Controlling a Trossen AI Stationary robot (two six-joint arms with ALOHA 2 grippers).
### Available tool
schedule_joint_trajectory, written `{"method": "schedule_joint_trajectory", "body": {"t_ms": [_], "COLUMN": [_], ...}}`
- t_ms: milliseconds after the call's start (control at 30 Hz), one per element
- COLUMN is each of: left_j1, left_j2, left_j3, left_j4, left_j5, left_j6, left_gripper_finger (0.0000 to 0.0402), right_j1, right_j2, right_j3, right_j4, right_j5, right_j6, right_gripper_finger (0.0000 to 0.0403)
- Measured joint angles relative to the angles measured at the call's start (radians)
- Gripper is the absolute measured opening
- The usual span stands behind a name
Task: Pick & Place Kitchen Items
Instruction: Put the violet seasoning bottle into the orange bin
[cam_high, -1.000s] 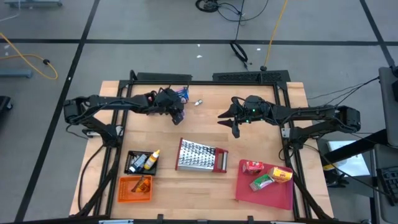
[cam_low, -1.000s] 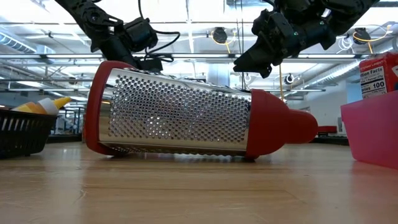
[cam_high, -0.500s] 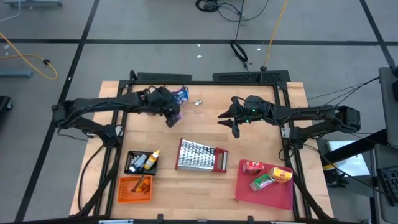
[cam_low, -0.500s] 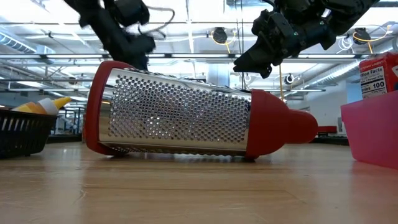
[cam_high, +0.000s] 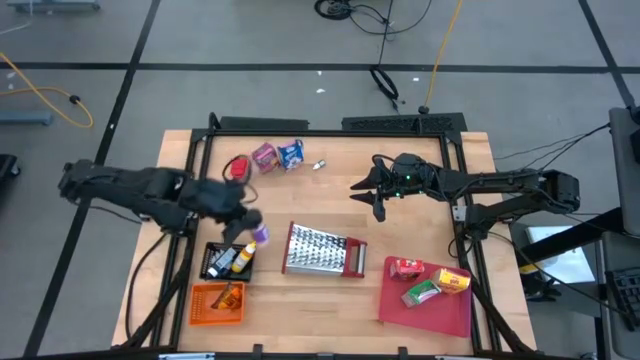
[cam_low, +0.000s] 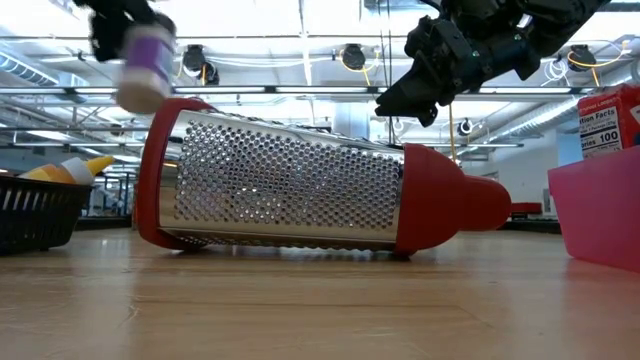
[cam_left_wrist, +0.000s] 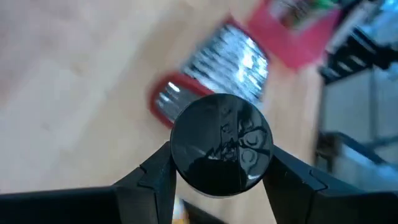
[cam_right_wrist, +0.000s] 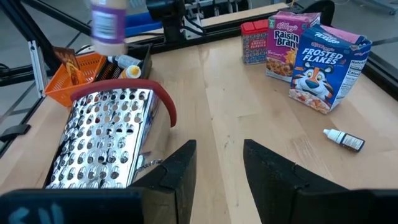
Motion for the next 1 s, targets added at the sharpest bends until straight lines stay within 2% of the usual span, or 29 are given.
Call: {"method": "schedule_joint_trajectory", "body": {"t_ms": [233, 433, 833, 1000], "left_j1": [-0.28, -0.463, -0.633, -0.667], "left_j2": [0.019, 0.063, 0.098, 0.174], "left_j3": [0.0, 0.0, 0.0, 0.0], "left_j4": [-0.111, -0.09, -0.074, -0.069], "left_j5": [-0.025, -0.026, -0.162, -0.154], "left_j6": [-0.293, -0.489, -0.688, -0.722], "left_gripper_finger": [0.0182, 0.0182, 0.0182, 0.0182], "right_j1": [0.0, 0.0, 0.0, 0.0], "right_j2": [0.0, 0.0, 0.0, 0.0], "right_j3": [0.0, 0.0, -0.001, -0.001], "right_j4": [0.0, 0.0, 0.001, 0.001], "right_j5": [0.0, 0.0, 0.001, 0.001], "right_j6": [0.002, 0.003, 0.01, 0.01], "right_gripper_finger": [0.0128, 0.0128, 0.0128, 0.0128]}}
